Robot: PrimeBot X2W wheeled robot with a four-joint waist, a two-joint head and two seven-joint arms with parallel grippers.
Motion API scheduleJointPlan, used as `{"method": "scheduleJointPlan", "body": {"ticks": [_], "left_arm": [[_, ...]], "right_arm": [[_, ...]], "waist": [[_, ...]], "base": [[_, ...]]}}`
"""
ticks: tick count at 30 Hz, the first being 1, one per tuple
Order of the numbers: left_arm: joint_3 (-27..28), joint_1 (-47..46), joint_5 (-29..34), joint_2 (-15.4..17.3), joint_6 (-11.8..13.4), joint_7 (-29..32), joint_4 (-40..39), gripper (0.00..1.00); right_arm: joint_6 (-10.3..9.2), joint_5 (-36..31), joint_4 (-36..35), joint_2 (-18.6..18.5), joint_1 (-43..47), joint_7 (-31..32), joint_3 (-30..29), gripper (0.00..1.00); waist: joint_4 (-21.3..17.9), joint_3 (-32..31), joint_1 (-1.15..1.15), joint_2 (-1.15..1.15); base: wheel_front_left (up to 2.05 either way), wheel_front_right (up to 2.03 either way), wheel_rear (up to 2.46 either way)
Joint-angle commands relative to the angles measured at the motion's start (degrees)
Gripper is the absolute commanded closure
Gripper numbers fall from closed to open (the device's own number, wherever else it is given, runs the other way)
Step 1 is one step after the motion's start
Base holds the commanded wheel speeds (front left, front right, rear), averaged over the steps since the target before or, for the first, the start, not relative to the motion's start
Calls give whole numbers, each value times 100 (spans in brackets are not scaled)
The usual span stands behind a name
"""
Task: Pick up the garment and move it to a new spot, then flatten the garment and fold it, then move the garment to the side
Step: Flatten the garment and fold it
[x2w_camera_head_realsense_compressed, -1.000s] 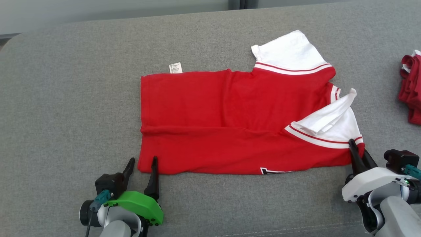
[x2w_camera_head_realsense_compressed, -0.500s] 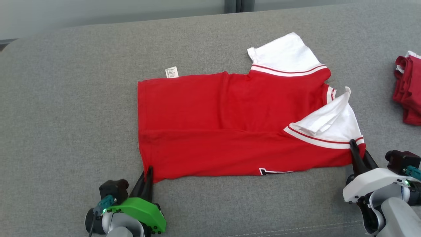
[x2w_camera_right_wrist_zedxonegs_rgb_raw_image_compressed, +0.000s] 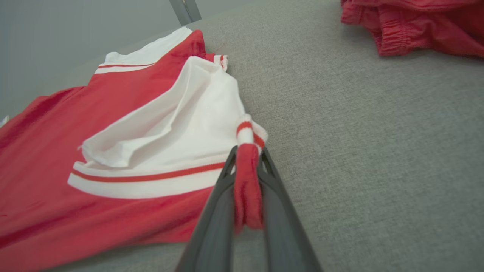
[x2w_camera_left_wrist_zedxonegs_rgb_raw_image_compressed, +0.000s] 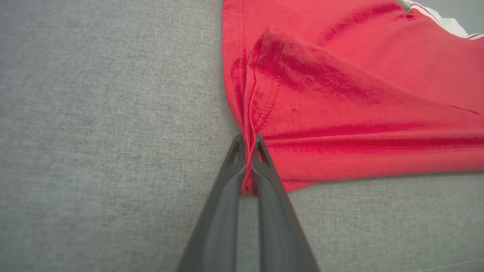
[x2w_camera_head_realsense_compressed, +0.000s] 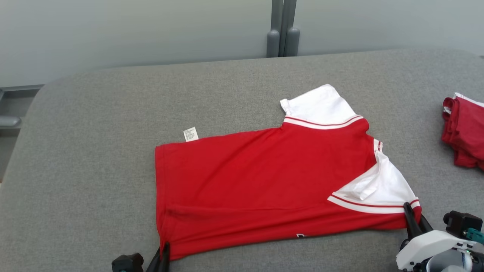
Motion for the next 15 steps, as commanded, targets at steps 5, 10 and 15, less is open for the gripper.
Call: {"method": "scheduleJointPlan", "body": {"ticks": [5, 10, 15], "left_arm": [[90, 239, -51, 70, 51, 6, -24, 100], [30, 193, -14, 60, 37, 6, -35, 0], [29, 124, 64, 52, 81, 6, -195, 0]], "right_arm": [[-15, 60, -24, -8, 245, 1, -49, 100], [-13, 33, 33, 26, 181, 1, -12, 0], [-12, -180, -422, 46, 129, 1, -52, 0]], "waist": [[170, -287, 0, 0], [187, -244, 0, 0], [156, -169, 0, 0]], "base": [[0, 0, 0], [0, 0, 0], [0, 0, 0]]}}
